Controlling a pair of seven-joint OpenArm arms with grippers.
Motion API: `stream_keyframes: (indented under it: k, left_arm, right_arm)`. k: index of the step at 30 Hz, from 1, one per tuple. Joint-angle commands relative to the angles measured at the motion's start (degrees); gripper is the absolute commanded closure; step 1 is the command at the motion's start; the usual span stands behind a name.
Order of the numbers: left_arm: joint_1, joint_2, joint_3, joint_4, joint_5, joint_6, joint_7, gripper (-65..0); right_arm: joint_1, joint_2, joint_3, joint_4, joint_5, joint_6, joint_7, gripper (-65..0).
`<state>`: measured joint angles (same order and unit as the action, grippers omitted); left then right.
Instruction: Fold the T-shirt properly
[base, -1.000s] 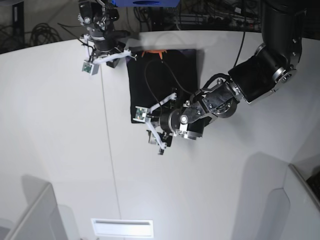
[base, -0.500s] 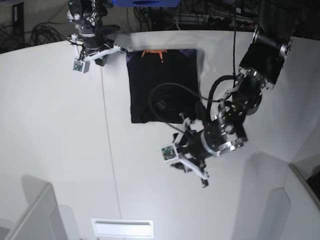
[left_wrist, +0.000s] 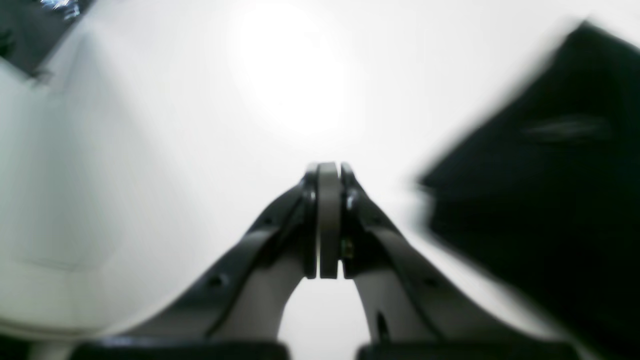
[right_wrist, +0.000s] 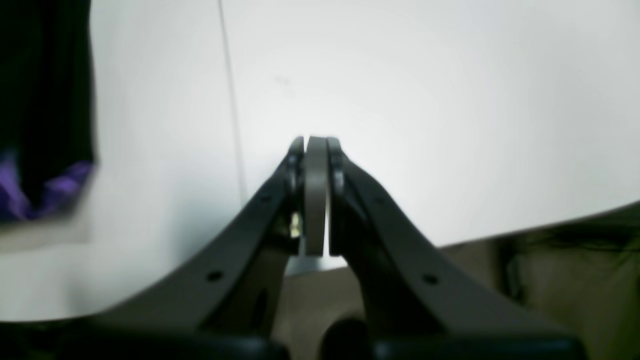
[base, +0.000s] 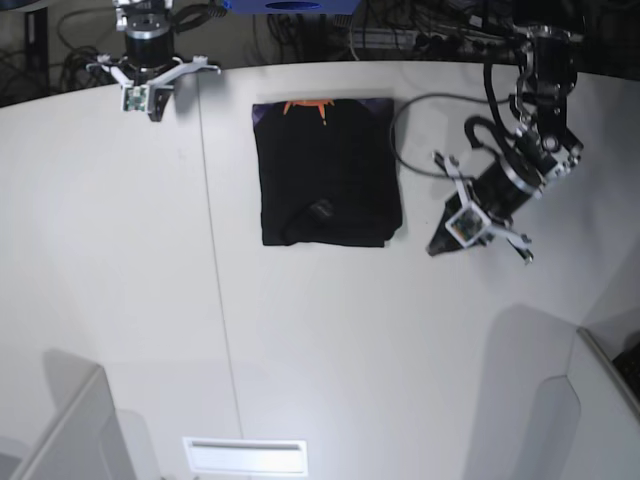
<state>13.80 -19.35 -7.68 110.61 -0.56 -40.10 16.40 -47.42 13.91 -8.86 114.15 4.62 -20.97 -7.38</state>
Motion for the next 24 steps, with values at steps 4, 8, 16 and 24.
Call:
stream_keyframes:
  k: [4,8,16,24]
  left_arm:
    - [8.7,-1.7,-3.3,1.2,-1.1,0.1,-9.0,0.0]
    - [17.3,-1.6,-8.0,1.0,-1.9,0.1,-12.9,0.0]
    - [30.6,-1.4,-15.7,-6.1,-14.6,0.1,-23.4,0.0]
    - [39.6,-0.3,-16.6,-19.1,-14.4,0.1,-38.9,0.0]
  right_arm:
    - [-4.8,0.1,-3.6,1.2,-9.8,0.2,5.0,0.0]
    - [-8.6,0.2,-4.6,1.2,-14.7,0.2,8.0,0.0]
    - [-14.4,0.2,-4.6,0.9,-17.1,0.2,9.6,0.0]
    - [-19.2,0.2,-4.9,0.7,-17.0,0.2,0.7,0.0]
